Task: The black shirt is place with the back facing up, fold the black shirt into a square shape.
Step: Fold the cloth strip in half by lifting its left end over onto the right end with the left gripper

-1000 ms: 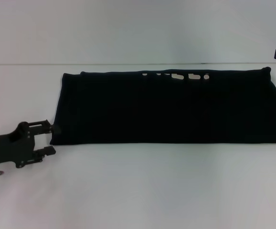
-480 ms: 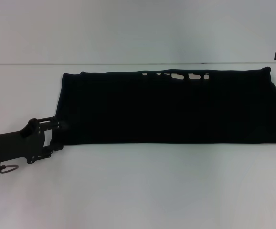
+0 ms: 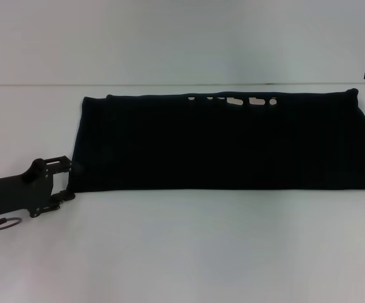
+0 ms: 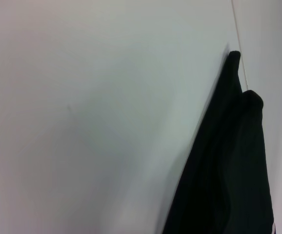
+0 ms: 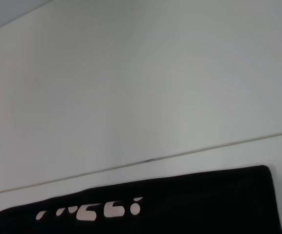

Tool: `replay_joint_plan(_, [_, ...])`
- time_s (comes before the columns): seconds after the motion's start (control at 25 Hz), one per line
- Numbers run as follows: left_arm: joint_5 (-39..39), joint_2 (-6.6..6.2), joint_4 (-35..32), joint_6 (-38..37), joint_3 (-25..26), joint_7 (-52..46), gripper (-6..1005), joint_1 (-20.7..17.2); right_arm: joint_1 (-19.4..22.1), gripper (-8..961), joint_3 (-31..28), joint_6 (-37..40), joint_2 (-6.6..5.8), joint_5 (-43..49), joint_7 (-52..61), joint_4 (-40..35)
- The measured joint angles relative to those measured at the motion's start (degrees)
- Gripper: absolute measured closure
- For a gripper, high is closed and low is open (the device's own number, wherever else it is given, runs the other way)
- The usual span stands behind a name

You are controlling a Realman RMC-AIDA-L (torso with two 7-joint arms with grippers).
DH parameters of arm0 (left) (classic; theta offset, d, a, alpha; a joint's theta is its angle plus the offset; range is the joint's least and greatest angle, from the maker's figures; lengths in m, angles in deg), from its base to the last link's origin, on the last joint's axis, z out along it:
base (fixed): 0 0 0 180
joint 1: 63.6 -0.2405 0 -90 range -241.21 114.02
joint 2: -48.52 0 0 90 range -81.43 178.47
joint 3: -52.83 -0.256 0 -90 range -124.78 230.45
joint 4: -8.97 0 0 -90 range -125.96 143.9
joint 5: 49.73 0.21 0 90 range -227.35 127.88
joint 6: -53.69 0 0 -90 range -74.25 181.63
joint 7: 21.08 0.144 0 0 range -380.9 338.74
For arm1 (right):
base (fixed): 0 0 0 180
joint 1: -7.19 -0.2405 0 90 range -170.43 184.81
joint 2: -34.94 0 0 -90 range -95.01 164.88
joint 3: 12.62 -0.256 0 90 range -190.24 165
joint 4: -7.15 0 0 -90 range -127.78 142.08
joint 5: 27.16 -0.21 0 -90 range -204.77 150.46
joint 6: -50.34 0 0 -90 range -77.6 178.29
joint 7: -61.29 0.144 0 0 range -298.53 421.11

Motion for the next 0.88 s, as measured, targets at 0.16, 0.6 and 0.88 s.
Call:
replay_joint_plan(0.16, [0.0, 0.07, 0.1, 0.12, 0.02, -0.04, 329, -0.02, 0.14, 266, 0.01, -0.69, 0.0, 0.0, 0.0, 0.08])
replay_joint_plan(0.6, [0.17, 0.21, 1.76, 1.63, -0.47, 0.06, 329, 1.59, 0.21, 266, 0.32, -1.12, 0.08, 0.0, 0.01, 0.21])
replay_joint_plan(0.88, [-0.05, 1.28, 2.96, 4.54, -0.57, 1.69, 329, 5.07, 0.04, 265, 0.36, -0.93, 0.09, -0.01, 0.0, 0.18])
